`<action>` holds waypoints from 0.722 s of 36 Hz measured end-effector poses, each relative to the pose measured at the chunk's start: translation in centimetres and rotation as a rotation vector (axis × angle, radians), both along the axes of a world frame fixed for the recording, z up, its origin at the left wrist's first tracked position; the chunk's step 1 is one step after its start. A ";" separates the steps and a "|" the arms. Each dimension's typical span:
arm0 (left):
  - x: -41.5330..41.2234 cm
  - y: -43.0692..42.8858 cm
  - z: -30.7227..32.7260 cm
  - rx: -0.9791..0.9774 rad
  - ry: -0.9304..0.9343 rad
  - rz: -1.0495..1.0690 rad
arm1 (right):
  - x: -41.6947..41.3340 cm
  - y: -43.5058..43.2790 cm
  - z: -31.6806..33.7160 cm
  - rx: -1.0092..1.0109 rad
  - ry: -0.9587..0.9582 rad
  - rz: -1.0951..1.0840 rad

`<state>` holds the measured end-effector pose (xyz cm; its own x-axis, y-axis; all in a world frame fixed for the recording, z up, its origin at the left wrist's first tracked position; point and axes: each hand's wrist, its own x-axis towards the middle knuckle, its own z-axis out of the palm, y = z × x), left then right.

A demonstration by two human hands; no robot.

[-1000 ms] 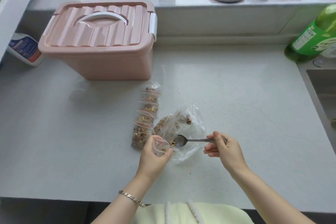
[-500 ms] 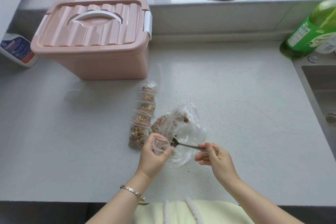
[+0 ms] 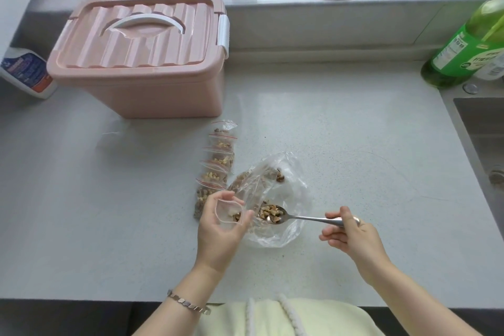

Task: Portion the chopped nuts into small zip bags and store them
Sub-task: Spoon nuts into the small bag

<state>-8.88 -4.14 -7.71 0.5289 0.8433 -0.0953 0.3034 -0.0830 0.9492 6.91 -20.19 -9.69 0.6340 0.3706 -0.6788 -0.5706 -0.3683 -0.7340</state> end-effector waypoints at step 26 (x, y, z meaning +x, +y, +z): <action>2.2 -0.7 -1.1 0.024 0.287 -0.165 | 2.8 3.9 11.2 0.191 -0.432 0.188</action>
<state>-6.63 -4.81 -8.79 0.6133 0.7520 -0.2417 0.5386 -0.1743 0.8243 9.67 -16.31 1.50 0.7520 0.5975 -0.2782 -0.1368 -0.2715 -0.9527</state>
